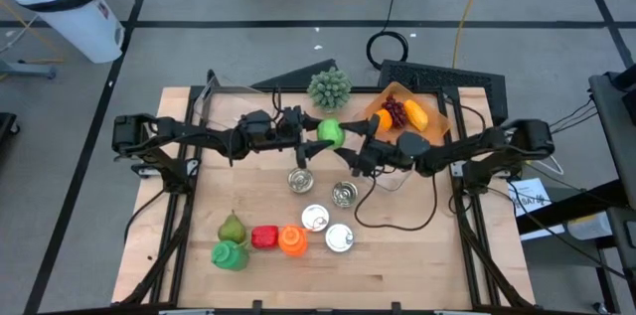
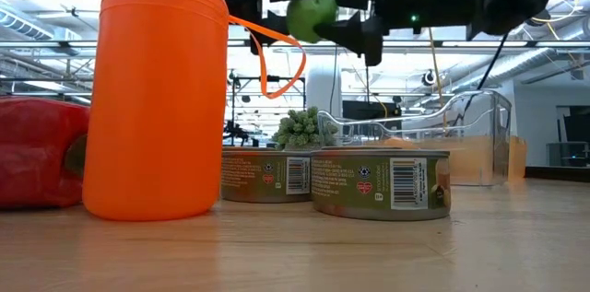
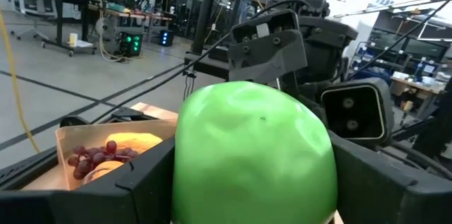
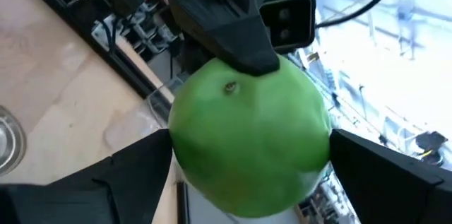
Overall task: Pick & Place Food Item
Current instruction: Put the green apple into the orange bin
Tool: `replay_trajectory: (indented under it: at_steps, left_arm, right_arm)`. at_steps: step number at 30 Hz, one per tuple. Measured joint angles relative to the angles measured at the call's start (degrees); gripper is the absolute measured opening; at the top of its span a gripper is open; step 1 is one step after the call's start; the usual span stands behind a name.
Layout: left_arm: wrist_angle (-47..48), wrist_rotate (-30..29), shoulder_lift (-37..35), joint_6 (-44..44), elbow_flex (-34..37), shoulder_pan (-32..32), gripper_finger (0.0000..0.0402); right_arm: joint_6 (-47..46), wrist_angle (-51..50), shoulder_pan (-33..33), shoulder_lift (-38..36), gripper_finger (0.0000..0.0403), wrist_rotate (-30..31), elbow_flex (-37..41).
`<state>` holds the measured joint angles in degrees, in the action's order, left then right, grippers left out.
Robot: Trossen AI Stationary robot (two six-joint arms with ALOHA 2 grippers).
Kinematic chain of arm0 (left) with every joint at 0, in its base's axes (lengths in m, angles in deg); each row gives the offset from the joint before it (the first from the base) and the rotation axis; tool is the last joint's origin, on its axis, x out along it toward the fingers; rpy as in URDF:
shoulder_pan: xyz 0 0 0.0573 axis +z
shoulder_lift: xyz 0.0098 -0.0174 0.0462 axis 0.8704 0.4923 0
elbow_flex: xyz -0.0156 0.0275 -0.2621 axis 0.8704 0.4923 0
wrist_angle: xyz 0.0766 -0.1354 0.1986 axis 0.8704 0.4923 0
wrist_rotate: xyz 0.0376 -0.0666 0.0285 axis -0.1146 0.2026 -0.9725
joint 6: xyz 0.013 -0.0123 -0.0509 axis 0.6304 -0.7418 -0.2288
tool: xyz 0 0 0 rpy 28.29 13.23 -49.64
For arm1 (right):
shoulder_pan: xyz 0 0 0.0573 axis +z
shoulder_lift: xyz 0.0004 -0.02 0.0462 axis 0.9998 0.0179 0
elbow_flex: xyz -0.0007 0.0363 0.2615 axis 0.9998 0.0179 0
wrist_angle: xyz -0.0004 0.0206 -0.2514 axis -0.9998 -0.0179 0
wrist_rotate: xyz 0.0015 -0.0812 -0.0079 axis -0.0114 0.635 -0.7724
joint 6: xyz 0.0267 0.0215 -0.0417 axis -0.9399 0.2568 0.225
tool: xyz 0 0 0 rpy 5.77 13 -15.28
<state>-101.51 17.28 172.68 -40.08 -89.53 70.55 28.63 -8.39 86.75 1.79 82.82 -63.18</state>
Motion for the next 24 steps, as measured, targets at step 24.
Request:
replay_trajectory:
  at_steps: [24]
  left_arm:
    - [0.61, 6.76, 0.50, -4.68, -0.97, 1.13, 0.0306]
  right_arm:
    - [-3.66, 2.87, 0.77, 1.63, 0.0307, 2.11, -0.15]
